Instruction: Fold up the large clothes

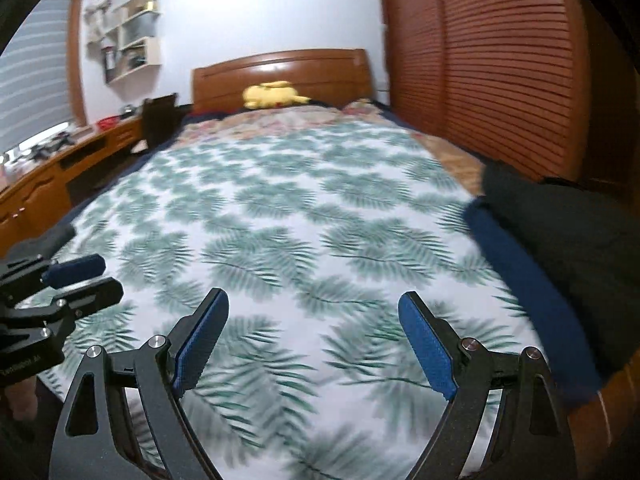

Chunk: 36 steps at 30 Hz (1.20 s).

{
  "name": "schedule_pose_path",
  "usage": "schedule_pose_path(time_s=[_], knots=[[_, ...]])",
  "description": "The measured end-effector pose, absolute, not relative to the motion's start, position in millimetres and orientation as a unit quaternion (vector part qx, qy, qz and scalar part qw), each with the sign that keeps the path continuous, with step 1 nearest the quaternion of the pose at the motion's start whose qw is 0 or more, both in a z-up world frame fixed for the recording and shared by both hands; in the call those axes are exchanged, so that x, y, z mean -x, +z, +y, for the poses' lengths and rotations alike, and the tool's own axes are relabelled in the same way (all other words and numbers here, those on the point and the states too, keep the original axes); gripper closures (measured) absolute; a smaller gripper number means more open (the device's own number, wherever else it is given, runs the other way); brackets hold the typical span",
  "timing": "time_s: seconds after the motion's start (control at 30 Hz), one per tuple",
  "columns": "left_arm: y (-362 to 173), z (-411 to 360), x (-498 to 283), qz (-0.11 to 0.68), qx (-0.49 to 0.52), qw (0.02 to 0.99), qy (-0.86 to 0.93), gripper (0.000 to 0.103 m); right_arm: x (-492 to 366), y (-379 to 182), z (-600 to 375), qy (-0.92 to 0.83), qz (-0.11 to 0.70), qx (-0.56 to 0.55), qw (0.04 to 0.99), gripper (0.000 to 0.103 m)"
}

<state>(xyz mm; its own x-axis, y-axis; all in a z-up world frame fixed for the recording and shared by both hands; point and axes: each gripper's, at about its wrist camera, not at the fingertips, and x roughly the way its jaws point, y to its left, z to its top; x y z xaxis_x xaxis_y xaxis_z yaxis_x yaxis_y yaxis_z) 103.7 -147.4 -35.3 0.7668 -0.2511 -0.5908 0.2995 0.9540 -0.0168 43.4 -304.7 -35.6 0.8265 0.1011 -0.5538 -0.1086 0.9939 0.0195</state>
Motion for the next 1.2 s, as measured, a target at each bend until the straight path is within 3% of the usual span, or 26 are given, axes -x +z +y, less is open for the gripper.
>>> schedule_pose_path(time_s=[0.43, 0.6, 0.87, 1.2], knots=[[-35, -56, -51, 0.310, 0.021, 0.949, -0.054, 0.063, -17, -37, -226, 0.134, 0.289, 0.018, 0.948, 0.015], [-12, -41, -27, 0.287, 0.027, 0.957, -0.036, 0.063, -2, -18, -213, 0.147, 0.274, 0.018, 0.950, 0.014], [32, -31, 4, 0.239, 0.026, 0.970, -0.022, 0.063, 19, 22, -203, 0.156, 0.231, 0.023, 0.960, 0.001], [64, -28, 32, 0.198, 0.019, 0.980, -0.014, 0.063, 43, 61, -205, 0.153, 0.185, 0.018, 0.971, 0.001]])
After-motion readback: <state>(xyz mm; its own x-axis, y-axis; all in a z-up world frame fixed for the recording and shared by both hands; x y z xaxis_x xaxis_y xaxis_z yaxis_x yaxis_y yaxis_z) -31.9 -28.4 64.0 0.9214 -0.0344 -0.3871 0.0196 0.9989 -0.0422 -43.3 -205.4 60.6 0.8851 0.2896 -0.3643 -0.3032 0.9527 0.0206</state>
